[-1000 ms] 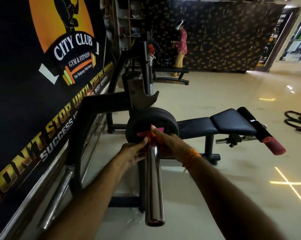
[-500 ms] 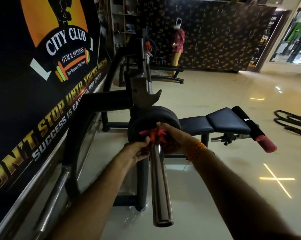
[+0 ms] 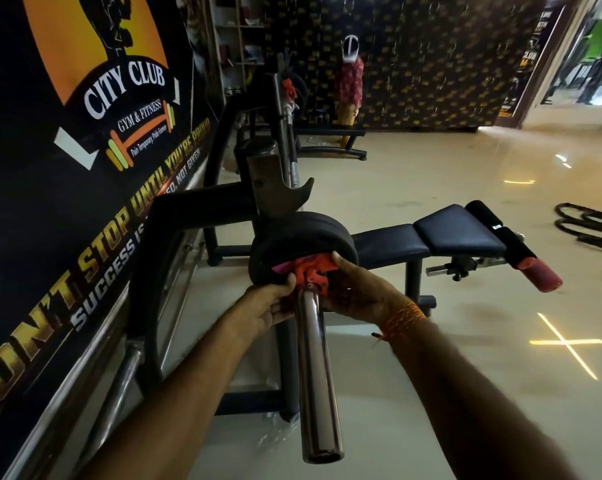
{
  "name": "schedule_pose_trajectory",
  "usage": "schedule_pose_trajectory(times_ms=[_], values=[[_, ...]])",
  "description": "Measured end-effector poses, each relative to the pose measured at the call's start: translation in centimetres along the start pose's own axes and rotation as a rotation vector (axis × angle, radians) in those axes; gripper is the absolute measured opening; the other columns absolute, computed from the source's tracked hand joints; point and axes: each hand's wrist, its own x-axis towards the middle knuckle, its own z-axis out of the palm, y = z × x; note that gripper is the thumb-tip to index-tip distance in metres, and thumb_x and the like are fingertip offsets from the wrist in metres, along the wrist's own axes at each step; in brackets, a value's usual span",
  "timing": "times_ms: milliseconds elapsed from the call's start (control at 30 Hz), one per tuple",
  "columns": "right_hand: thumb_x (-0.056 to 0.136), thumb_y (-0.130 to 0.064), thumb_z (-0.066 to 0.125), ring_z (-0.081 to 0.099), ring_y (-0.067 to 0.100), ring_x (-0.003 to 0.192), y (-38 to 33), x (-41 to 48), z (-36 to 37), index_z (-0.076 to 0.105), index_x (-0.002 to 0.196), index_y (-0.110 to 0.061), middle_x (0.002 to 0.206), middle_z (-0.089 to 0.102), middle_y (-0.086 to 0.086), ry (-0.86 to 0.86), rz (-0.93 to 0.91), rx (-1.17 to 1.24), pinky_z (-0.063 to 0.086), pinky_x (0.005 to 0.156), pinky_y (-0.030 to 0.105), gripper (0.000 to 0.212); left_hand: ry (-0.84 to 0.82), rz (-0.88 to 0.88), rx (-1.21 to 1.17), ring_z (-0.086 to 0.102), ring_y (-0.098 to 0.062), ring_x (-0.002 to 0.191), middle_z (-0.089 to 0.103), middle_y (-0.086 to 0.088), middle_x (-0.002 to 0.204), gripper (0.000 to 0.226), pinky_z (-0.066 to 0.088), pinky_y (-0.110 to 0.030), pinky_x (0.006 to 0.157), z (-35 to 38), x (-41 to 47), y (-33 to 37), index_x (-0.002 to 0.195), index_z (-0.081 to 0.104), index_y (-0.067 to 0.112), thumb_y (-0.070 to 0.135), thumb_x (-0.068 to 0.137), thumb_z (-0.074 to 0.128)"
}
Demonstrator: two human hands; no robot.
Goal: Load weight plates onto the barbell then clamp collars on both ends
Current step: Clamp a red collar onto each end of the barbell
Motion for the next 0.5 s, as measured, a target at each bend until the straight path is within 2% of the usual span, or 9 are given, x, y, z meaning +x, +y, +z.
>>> schedule_pose_trajectory(times_ms=[67, 167, 233, 300, 400, 500], values=[[0.084, -0.045, 0.077, 0.065, 0.035, 0.116, 0.6, 0.3, -0.6, 0.060, 0.133, -0.006, 0.125, 0.069, 0.019, 0.047, -0.001, 0.058, 0.053, 0.102, 0.045, 0.065, 0.009, 0.004, 0.013, 0.077, -0.019, 0.088, 0.080, -0.008, 0.096, 0.034, 0.060, -0.028, 0.067, 0.1, -0.1, 0.0, 0.116, 0.067, 0.010, 0.028, 0.088, 0.075], [0.081, -0.039, 0.080, 0.068, 0.035, 0.114, 1.4, 0.7, -0.9, 0.058, 0.135, -0.007, 0.126, 0.069, 0.019, 0.088, 0.006, 0.137, 0.058, 0.094, 0.044, 0.066, 0.035, -0.009, 0.004, 0.077, -0.018, 0.084, 0.080, -0.006, 0.092, 0.034, 0.059, -0.028, 0.065, 0.3, 0.0, 0.0, 0.115, 0.067, 0.009, 0.027, 0.087, 0.076], [0.083, -0.036, 0.078, 0.070, 0.031, 0.103, 1.9, 1.0, -0.7, 0.057, 0.136, -0.007, 0.119, 0.070, 0.018, 0.109, 0.003, 0.176, 0.063, 0.080, 0.039, 0.064, 0.049, -0.024, 0.006, 0.076, -0.018, 0.082, 0.080, -0.004, 0.087, 0.034, 0.058, -0.030, 0.068, 0.4, 0.1, 0.1, 0.113, 0.068, 0.009, 0.028, 0.086, 0.077], [0.083, -0.034, 0.078, 0.070, 0.030, 0.097, 2.1, 1.1, -0.5, 0.056, 0.136, -0.008, 0.116, 0.069, 0.018, 0.124, 0.002, 0.208, 0.062, 0.072, 0.037, 0.064, 0.058, -0.036, 0.009, 0.076, -0.018, 0.083, 0.080, -0.004, 0.085, 0.034, 0.057, -0.032, 0.071, 0.4, 0.3, 0.1, 0.112, 0.067, 0.009, 0.027, 0.085, 0.078], [0.085, -0.033, 0.076, 0.071, 0.029, 0.094, 2.3, 0.9, -0.3, 0.059, 0.129, -0.008, 0.110, 0.071, 0.017, 0.138, 0.000, 0.231, 0.062, 0.073, 0.037, 0.053, 0.063, -0.037, 0.021, 0.077, -0.017, 0.082, 0.080, -0.005, 0.087, 0.034, 0.057, -0.032, 0.073, 0.4, 0.4, 0.0, 0.113, 0.067, 0.009, 0.028, 0.086, 0.077], [0.090, -0.033, 0.073, 0.070, 0.030, 0.096, 2.0, 0.3, 0.0, 0.061, 0.123, -0.008, 0.104, 0.073, 0.016, 0.143, -0.017, 0.203, 0.058, 0.091, 0.042, 0.042, 0.062, -0.024, 0.061, 0.077, -0.019, 0.086, 0.080, -0.007, 0.096, 0.038, 0.059, -0.033, 0.073, 0.5, 0.0, 0.2, 0.116, 0.067, 0.010, 0.031, 0.086, 0.077]])
